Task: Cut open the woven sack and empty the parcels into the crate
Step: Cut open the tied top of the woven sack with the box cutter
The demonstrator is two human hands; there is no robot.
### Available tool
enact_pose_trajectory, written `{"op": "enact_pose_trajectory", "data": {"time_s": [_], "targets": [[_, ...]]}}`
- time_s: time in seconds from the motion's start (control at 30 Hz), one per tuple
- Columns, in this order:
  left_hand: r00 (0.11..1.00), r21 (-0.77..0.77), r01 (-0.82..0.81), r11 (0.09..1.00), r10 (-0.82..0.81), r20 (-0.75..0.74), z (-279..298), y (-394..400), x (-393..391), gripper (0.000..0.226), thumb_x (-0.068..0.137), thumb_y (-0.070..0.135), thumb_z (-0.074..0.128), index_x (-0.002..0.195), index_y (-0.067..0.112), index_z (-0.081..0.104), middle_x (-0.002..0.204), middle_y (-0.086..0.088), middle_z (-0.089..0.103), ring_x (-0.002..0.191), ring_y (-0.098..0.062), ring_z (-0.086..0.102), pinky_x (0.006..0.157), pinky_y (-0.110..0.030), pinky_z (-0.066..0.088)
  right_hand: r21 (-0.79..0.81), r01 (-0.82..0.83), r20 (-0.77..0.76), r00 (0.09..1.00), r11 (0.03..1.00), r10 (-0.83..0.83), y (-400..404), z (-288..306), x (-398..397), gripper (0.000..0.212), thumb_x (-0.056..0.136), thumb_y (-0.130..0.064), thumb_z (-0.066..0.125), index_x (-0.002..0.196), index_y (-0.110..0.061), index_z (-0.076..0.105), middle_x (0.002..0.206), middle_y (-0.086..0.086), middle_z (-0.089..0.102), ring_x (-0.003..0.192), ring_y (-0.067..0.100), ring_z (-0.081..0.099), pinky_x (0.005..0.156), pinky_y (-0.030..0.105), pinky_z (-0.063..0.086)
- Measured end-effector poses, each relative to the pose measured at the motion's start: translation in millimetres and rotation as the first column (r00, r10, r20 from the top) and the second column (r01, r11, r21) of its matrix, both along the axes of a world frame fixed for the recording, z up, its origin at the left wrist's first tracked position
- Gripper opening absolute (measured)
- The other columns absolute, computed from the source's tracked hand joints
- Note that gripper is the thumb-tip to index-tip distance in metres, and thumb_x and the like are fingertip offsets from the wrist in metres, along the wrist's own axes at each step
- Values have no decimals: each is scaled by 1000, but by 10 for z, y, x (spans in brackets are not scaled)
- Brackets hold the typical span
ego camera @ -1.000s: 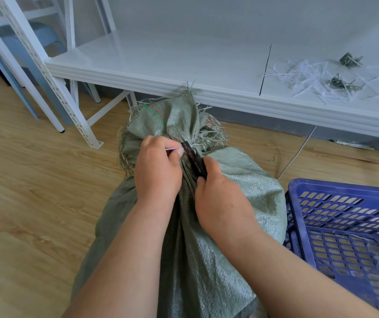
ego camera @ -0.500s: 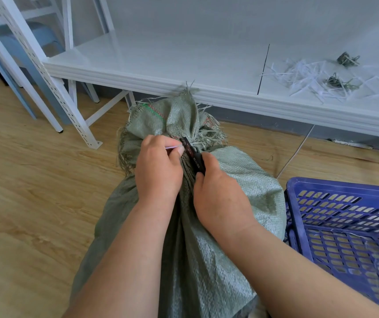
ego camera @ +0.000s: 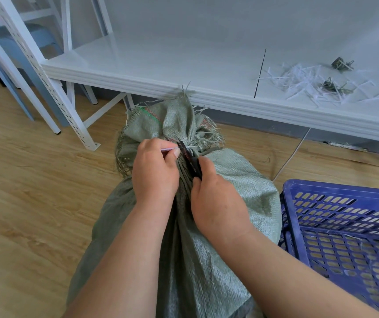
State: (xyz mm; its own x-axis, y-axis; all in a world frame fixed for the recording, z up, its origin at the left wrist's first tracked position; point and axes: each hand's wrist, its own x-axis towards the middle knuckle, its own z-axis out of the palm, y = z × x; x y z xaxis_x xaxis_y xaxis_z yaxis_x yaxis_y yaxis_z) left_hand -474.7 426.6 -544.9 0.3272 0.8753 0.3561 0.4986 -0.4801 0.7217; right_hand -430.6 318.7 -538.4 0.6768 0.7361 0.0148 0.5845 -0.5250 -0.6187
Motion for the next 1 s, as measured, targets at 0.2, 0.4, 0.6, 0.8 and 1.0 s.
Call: {"op": "enact_pose_trajectory", "data": {"time_s": [0.2,0.4,0.6,0.8,1.0], "targets": [[1000,-2,-12,1000,12,4,0,-6,10,5,89,21,64,92,19,67,96,10,50,89,-15,58,76,-21,39,-5,8,-15,1000,1000,-8,-13,-14,-11,37,100,-23,31,136,-29,25,109,7,64,95,32,62,65,34,37],[1000,-17,-14,1000,14,4,-2,0,-4,5,90,21,62,93,20,66,100,6,56,92,-16,59,77,-24,43,21,1,24,1000,1000,-2,29,-45,-28,37,100,-22,32,135,-29,25,108,8,64,94,32,62,65,34,39],[1000,-30,-24,999,24,6,0,-4,8,5,90,21,62,92,22,66,101,7,56,91,-15,59,77,-26,45,34,6,32,999,999,-7,-13,-68,-40,37,101,-26,31,137,-30,25,108,7,64,92,31,62,63,34,37],[1000,-19,-25,1000,25,13,-3,-9,13,5,89,19,62,90,22,66,98,8,56,91,-15,59,76,-24,42,29,25,11,1000,999,-25,69,-43,-15,39,100,-22,32,138,-28,25,110,8,64,97,32,62,67,35,41],[999,-31,-41,999,41,7,-3,-9,13,5,89,21,63,91,21,67,102,4,60,91,-15,59,76,-23,41,53,17,31,999,998,-19,-11,-85,-69,37,100,-24,32,137,-29,27,108,9,64,93,33,62,64,35,40]]}}
